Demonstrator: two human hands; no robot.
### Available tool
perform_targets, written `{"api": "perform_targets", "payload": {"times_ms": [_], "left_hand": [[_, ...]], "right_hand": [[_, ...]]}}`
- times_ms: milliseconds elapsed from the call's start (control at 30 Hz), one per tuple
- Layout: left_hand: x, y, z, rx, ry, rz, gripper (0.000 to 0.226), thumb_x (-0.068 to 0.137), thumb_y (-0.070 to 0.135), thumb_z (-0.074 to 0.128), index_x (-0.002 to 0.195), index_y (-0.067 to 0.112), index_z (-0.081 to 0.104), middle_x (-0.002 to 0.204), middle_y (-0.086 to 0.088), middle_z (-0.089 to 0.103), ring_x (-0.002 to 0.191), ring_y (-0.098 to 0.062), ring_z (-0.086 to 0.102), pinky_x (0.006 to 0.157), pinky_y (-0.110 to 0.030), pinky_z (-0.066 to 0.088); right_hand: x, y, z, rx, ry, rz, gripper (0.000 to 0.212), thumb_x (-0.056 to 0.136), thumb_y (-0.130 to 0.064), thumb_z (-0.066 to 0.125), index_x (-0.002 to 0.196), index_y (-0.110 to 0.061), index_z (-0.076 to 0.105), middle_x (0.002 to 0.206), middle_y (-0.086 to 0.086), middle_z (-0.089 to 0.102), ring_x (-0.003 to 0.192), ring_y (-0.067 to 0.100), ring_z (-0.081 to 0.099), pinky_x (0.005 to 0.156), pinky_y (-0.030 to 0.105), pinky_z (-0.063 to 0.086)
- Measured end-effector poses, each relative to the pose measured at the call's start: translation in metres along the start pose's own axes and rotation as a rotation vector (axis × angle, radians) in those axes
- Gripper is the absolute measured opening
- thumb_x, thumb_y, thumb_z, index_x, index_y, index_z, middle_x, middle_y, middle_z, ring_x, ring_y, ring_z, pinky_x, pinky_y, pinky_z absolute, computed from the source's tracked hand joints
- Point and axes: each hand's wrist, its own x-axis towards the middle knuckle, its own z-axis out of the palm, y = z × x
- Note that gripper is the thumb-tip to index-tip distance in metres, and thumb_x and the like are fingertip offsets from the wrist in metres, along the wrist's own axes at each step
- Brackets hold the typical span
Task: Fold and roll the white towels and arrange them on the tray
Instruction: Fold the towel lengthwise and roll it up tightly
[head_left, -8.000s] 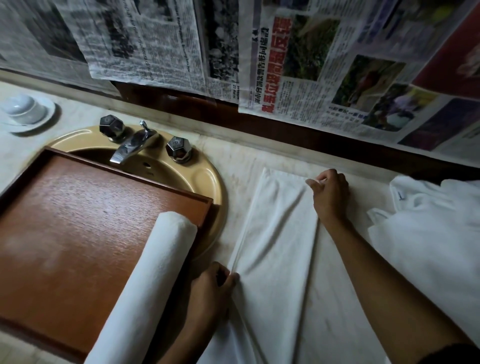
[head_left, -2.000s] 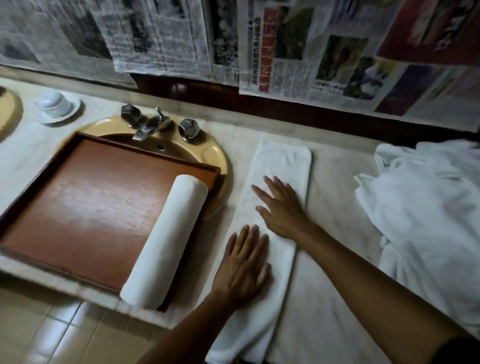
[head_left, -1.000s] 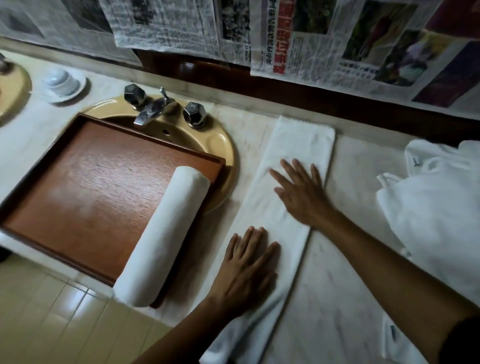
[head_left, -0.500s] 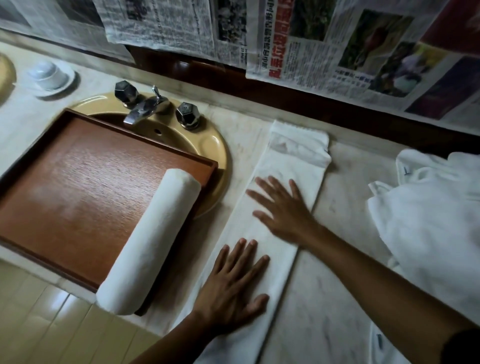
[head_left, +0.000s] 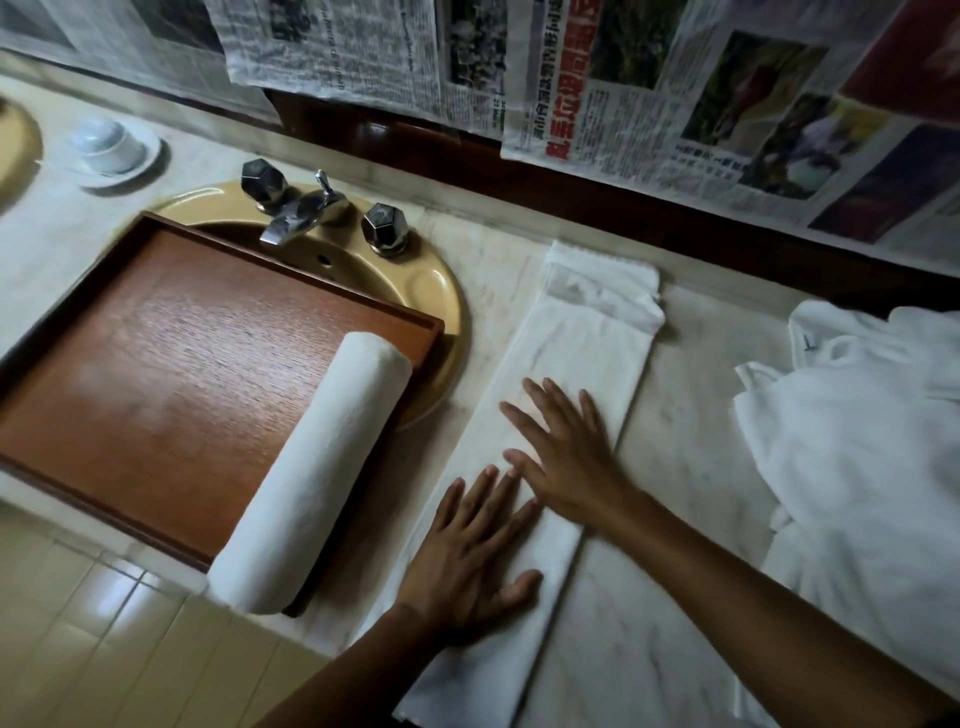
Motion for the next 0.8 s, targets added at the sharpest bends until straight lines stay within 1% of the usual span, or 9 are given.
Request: {"api": "perform_targets", "payload": {"times_ms": [67, 233, 300, 367, 433, 500, 600, 667, 800], "left_hand": [[0.005, 0.000, -0.002, 0.021, -0.023, -0.005, 0.073, 0.102, 0.067, 0.039, 0.163, 0.035, 0.016, 0.172, -0.001, 0.003, 0.159, -0.025, -0.001, 0.123, -0.059, 0.019], [-0.009, 0.009, -0.004, 0.029, 0.005, 0.058, 0.069, 0.101, 0.062, 0.043, 0.162, 0.034, 0.025, 0.171, -0.002, 0.013, 0.159, -0.026, 0.007, 0.124, -0.057, 0.016], [-0.018, 0.005, 0.000, 0.034, -0.018, 0.068, 0.069, 0.102, 0.061, 0.044, 0.162, 0.034, 0.023, 0.172, -0.001, 0.012, 0.159, -0.026, 0.006, 0.122, -0.059, 0.020], [-0.018, 0.001, 0.001, 0.048, -0.024, 0.058, 0.070, 0.102, 0.061, 0.045, 0.162, 0.034, 0.023, 0.172, -0.001, 0.012, 0.159, -0.026, 0.006, 0.121, -0.059, 0.021], [-0.017, 0.001, 0.000, 0.055, -0.031, 0.068, 0.070, 0.101, 0.060, 0.045, 0.162, 0.034, 0.022, 0.172, -0.001, 0.011, 0.159, -0.027, 0.006, 0.122, -0.058, 0.018], [-0.016, 0.002, 0.000, 0.058, -0.029, 0.077, 0.070, 0.101, 0.060, 0.045, 0.162, 0.034, 0.022, 0.172, -0.002, 0.011, 0.158, -0.027, 0.007, 0.122, -0.058, 0.016], [-0.015, 0.000, 0.001, 0.052, -0.018, 0.074, 0.070, 0.101, 0.061, 0.045, 0.162, 0.034, 0.024, 0.172, -0.001, 0.012, 0.158, -0.027, 0.007, 0.123, -0.057, 0.016], [-0.015, 0.000, 0.002, 0.043, -0.020, 0.077, 0.070, 0.100, 0.061, 0.046, 0.162, 0.033, 0.025, 0.171, -0.001, 0.013, 0.158, -0.027, 0.007, 0.124, -0.057, 0.015], [-0.013, 0.000, 0.002, 0.034, -0.006, 0.085, 0.071, 0.100, 0.062, 0.047, 0.161, 0.032, 0.027, 0.171, -0.002, 0.015, 0.158, -0.027, 0.009, 0.123, -0.058, 0.019]], "right_hand": [[0.001, 0.013, 0.003, -0.068, -0.037, -0.015, 0.060, 0.103, -0.061, 0.030, 0.159, -0.040, 0.030, 0.170, -0.002, 0.022, 0.157, 0.024, 0.016, 0.122, 0.060, 0.015], [0.047, 0.062, -0.014, -0.129, -0.024, 0.023, 0.058, 0.103, -0.057, 0.031, 0.157, -0.037, 0.037, 0.169, 0.002, 0.026, 0.156, 0.033, 0.018, 0.119, 0.064, 0.021], [0.047, 0.053, -0.017, -0.097, 0.026, -0.002, 0.055, 0.102, -0.050, 0.038, 0.155, -0.034, 0.041, 0.168, 0.007, 0.028, 0.155, 0.036, 0.021, 0.120, 0.063, 0.022], [0.030, 0.025, -0.012, -0.011, 0.080, -0.099, 0.051, 0.101, -0.042, 0.045, 0.152, -0.033, 0.047, 0.165, 0.009, 0.033, 0.152, 0.035, 0.029, 0.120, 0.059, 0.024], [0.003, 0.002, 0.000, 0.019, -0.028, -0.226, 0.052, 0.102, -0.042, 0.043, 0.154, -0.038, 0.042, 0.168, 0.004, 0.028, 0.155, 0.029, 0.023, 0.123, 0.054, 0.019], [0.001, 0.009, 0.004, -0.042, -0.096, -0.265, 0.055, 0.104, -0.052, 0.036, 0.158, -0.042, 0.031, 0.171, -0.002, 0.018, 0.158, 0.023, 0.013, 0.124, 0.053, 0.011], [0.046, 0.047, -0.006, -0.109, -0.085, -0.133, 0.060, 0.103, -0.063, 0.026, 0.160, -0.043, 0.026, 0.171, -0.005, 0.017, 0.158, 0.020, 0.016, 0.122, 0.058, 0.016], [0.079, 0.072, -0.017, -0.124, -0.111, -0.010, 0.064, 0.101, -0.068, 0.018, 0.159, -0.043, 0.024, 0.170, -0.005, 0.021, 0.156, 0.022, 0.021, 0.122, 0.057, 0.015], [0.125, 0.102, -0.028, -0.115, -0.118, 0.164, 0.067, 0.100, -0.071, 0.016, 0.160, -0.041, 0.022, 0.167, -0.002, 0.028, 0.154, 0.027, 0.023, 0.124, 0.055, 0.003]]}}
